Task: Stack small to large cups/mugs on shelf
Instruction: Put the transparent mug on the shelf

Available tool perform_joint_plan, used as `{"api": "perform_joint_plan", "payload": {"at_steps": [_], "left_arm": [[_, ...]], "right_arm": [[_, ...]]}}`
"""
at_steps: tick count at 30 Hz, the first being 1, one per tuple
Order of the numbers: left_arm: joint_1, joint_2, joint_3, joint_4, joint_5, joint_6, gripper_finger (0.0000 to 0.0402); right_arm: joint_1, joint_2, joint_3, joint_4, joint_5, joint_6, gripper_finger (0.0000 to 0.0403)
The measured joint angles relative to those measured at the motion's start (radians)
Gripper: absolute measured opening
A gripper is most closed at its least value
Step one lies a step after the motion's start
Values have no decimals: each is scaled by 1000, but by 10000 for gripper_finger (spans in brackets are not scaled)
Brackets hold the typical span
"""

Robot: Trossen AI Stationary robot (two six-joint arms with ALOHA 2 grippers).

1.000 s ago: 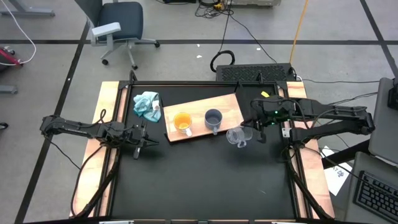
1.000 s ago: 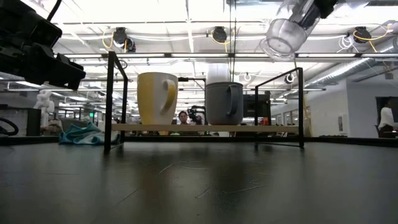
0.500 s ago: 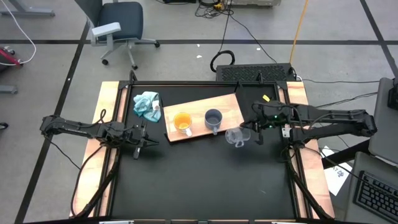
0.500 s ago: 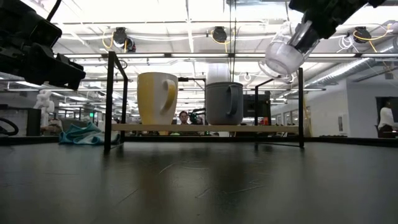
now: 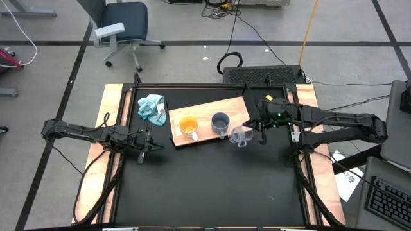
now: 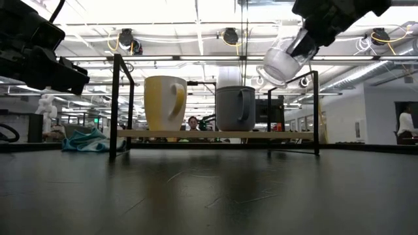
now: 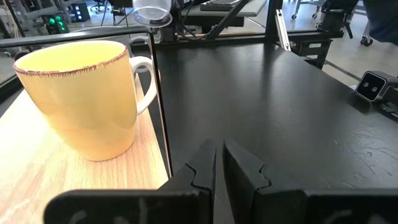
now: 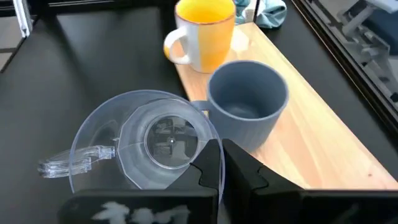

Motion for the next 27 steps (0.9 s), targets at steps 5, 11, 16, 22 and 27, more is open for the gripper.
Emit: {"api": "perform_joint_plan", "payload": {"at_steps": [5, 11, 16, 22, 27], "left_arm": [[0, 0, 0, 0, 0, -2, 33], [0, 0, 0, -3, 0, -1, 33], [0, 0, 0, -3, 0, 1, 33], [0, 0, 0, -4, 0, 2, 33], [0, 0, 0, -4, -14, 4, 33]], "right_arm": [[-95, 49, 55, -36, -56, -51, 0], [-179, 111, 165, -126, -109, -109, 0], [-234, 130, 254, -231, -111, -179, 0], [-313, 154, 321, -352, -116, -262, 0], [-342, 190, 331, -356, -189, -307, 0]]}}
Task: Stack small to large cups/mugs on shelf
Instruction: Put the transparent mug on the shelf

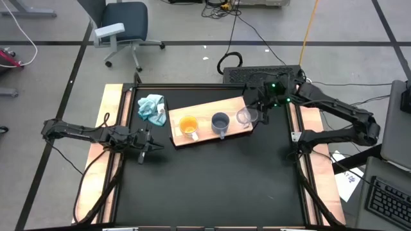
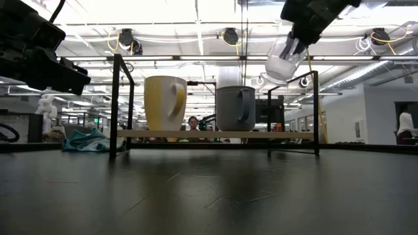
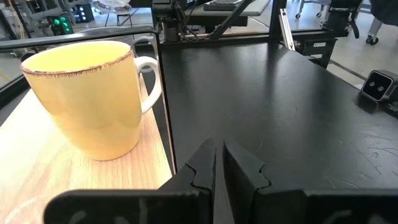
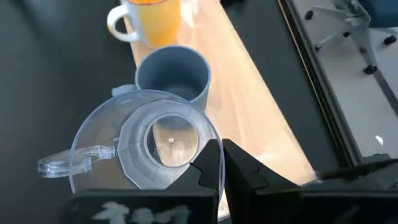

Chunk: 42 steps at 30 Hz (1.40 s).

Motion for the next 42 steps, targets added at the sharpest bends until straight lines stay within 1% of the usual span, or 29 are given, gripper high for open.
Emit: {"api": "perform_joint_plan", "payload": {"at_steps": [6, 11, 22, 27, 36, 40, 42], "left_arm": [[0, 0, 0, 0, -2, -7, 33], [0, 0, 0, 0, -3, -8, 33], [0, 0, 0, -1, -4, 35, 33], [0, 0, 0, -2, -4, 43, 33], [0, 0, 0, -2, -4, 43, 33], [0, 0, 0, -3, -4, 43, 33], [0, 0, 0, -3, -4, 43, 33]], "right_arm": [[-12, 76, 1, -27, 0, -99, 0], [-13, 135, 1, -28, 1, -140, 0], [-3, 186, 3, -48, 12, -246, 0], [29, 242, 58, -90, 80, -285, 0], [62, 358, 160, -135, 87, -336, 0], [68, 376, 173, -138, 90, -385, 0], [69, 377, 174, -137, 119, -399, 0]]}}
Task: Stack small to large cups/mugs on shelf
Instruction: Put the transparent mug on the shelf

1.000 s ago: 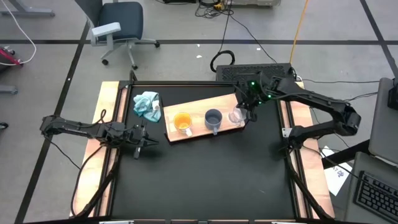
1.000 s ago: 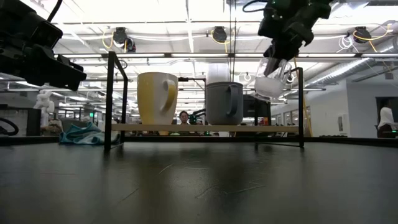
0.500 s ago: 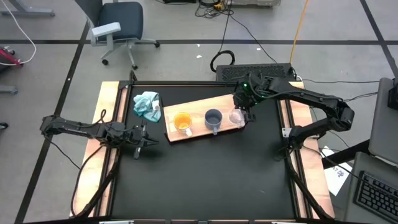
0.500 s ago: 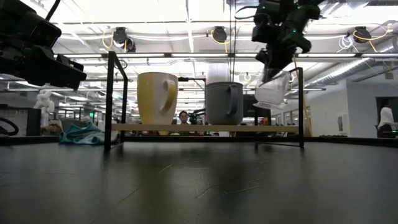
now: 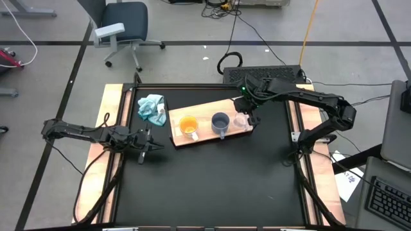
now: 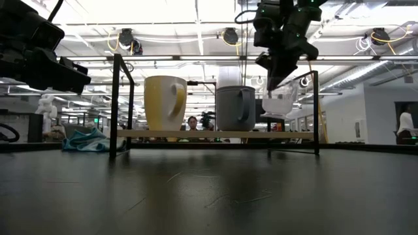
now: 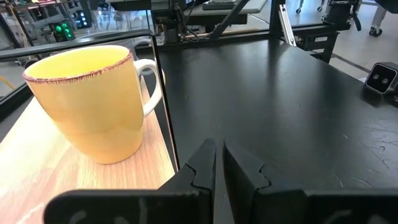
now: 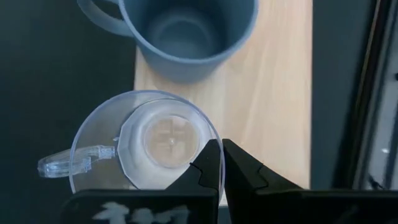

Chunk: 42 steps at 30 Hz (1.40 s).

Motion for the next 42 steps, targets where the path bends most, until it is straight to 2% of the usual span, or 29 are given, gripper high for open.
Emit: {"api": "perform_joint_plan", "payload": {"at_steps": [7, 18, 42], "left_arm": [[0, 0, 0, 0, 0, 10, 33], [0, 0, 0, 0, 0, 19, 33], [0, 0, 0, 0, 0, 26, 33]], "right_arm": [[0, 0, 0, 7, 49, -52, 0], [6, 24, 1, 14, 48, -85, 0], [6, 85, 1, -14, 38, -35, 0]]}}
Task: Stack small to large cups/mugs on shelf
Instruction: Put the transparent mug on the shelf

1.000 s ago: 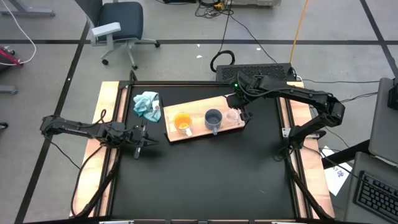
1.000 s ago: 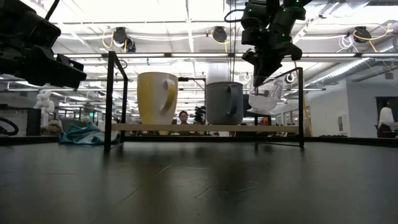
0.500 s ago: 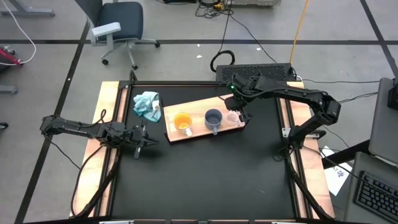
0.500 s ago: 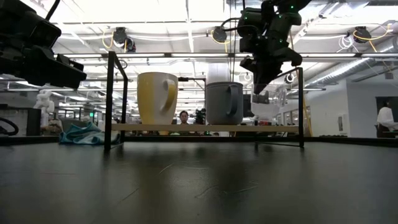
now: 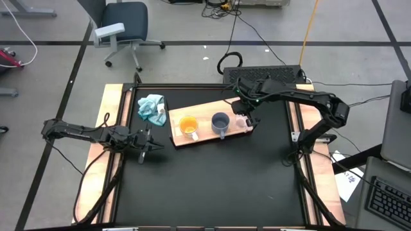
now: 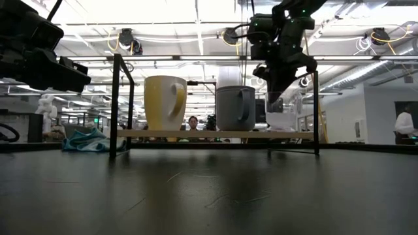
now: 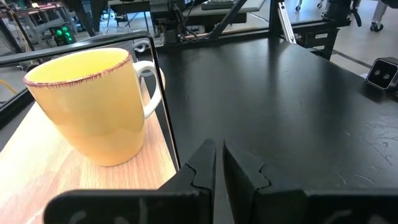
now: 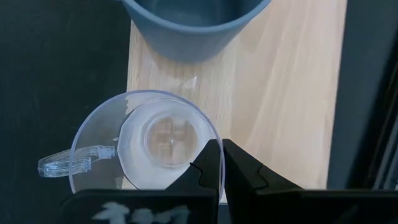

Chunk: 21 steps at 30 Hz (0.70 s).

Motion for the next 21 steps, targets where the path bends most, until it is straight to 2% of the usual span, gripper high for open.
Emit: {"api": "perform_joint_plan", "payload": {"at_steps": [13, 21], "left_arm": [[0, 53, 0, 0, 0, 2, 33], [0, 94, 0, 7, -1, -4, 33]], "right_arm": [[0, 84, 52, 2, -10, -19, 0], [1, 90, 76, 4, -23, -13, 0]]}}
